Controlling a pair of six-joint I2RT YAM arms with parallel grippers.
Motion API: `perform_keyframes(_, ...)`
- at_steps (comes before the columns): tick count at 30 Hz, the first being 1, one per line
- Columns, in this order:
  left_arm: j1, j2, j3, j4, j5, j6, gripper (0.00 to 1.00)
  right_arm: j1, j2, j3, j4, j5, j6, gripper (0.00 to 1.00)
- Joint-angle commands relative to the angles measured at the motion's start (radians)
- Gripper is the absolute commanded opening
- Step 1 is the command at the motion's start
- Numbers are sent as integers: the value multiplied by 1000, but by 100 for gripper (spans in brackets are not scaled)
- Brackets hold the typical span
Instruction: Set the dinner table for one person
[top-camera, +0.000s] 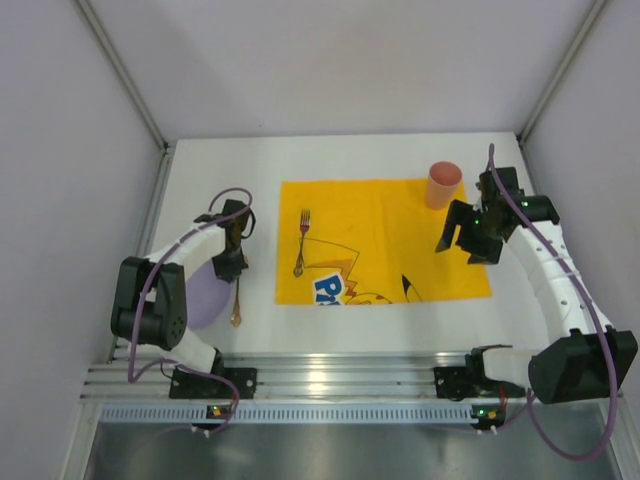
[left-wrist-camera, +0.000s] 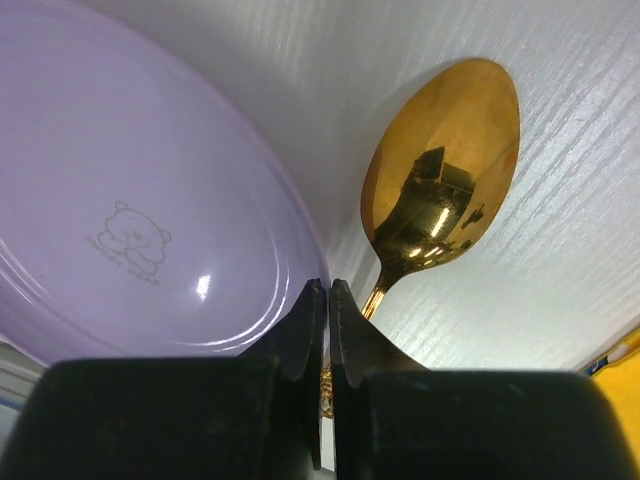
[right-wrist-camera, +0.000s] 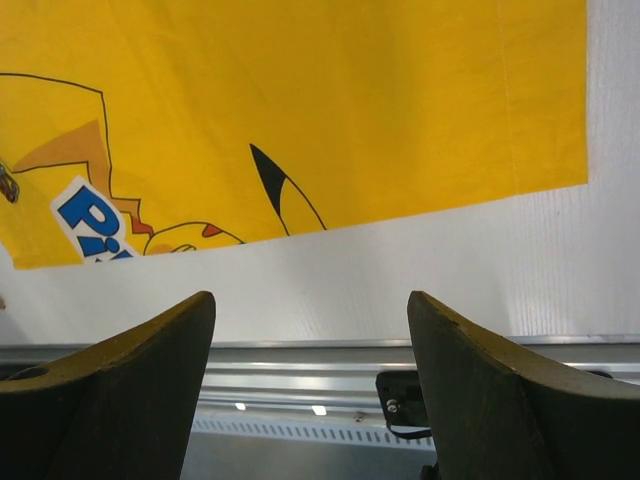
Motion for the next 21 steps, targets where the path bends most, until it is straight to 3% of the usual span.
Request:
perform_keyframes(1, 5, -41, 74, -44, -14, 30, 0, 16, -8, 20, 37, 12, -14, 78)
perform_keyframes(6, -22, -56, 352, -182, -28, 61, 0, 18, -11, 20, 40, 13, -8, 78)
perform_keyframes(8, -102, -25, 503, -221, -40, 49, 0, 18, -16, 28, 40, 21, -4, 78)
perform_keyframes(16, -505, 347, 965, -304, 15, -83, 0, 5, -70, 48, -26, 167, 87, 78)
perform_keyframes(21, -627, 603, 1283, -316, 90, -108, 0, 4, -132, 28, -76, 188, 133, 78)
